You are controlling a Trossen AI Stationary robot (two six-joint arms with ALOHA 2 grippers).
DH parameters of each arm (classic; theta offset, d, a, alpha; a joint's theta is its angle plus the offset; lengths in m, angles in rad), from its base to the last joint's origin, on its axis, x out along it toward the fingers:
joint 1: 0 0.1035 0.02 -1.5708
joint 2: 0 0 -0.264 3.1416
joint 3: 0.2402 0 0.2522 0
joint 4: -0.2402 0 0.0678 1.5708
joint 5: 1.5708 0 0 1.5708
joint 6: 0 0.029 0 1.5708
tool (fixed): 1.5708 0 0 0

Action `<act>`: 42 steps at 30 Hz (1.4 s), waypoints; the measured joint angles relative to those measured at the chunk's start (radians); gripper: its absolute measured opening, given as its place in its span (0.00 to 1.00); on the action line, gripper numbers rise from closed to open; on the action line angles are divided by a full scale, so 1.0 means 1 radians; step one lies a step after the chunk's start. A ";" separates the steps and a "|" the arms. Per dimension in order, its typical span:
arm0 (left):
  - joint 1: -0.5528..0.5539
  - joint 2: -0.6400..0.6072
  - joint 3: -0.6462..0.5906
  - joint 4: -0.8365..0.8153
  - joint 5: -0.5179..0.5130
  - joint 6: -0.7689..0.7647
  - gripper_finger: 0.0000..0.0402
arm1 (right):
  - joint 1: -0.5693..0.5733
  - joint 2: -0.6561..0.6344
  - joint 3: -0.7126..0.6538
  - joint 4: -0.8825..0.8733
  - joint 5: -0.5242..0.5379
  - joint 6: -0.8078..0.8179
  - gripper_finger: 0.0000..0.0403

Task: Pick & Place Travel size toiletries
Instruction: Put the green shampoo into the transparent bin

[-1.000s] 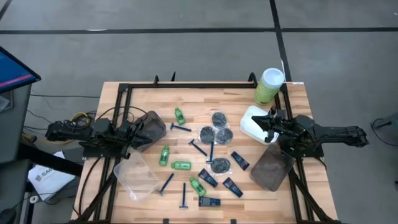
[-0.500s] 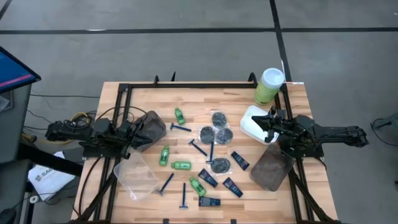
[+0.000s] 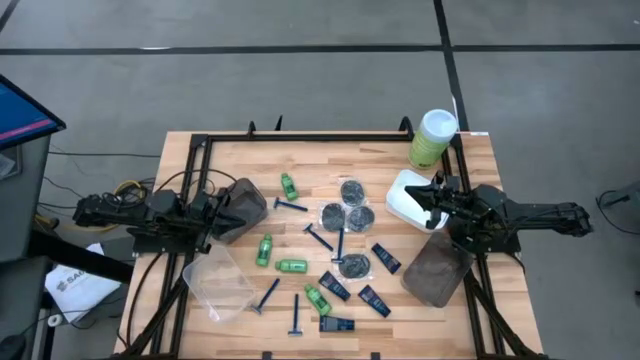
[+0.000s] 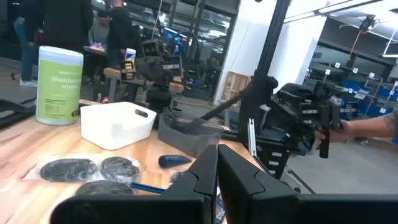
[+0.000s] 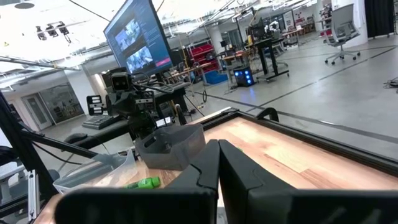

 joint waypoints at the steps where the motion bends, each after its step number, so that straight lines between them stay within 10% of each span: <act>1: 0.000 0.000 0.000 0.000 0.000 0.000 0.02 | 0.000 0.000 0.000 0.008 0.000 0.000 0.00; 11: 0.000 0.001 0.000 0.126 -0.055 -0.001 0.02 | 0.000 0.000 0.000 0.048 0.000 0.151 0.00; 22: 0.000 0.132 0.049 0.772 -0.301 0.082 0.02 | 0.000 0.000 0.000 0.030 0.000 0.149 0.00; 32: 0.000 0.602 0.397 0.668 -0.528 0.278 0.11 | 0.000 0.000 0.000 0.021 0.000 0.145 0.00; 42: 0.018 0.988 0.744 0.312 -0.530 0.388 0.42 | -0.001 0.000 0.000 0.015 0.000 0.146 0.00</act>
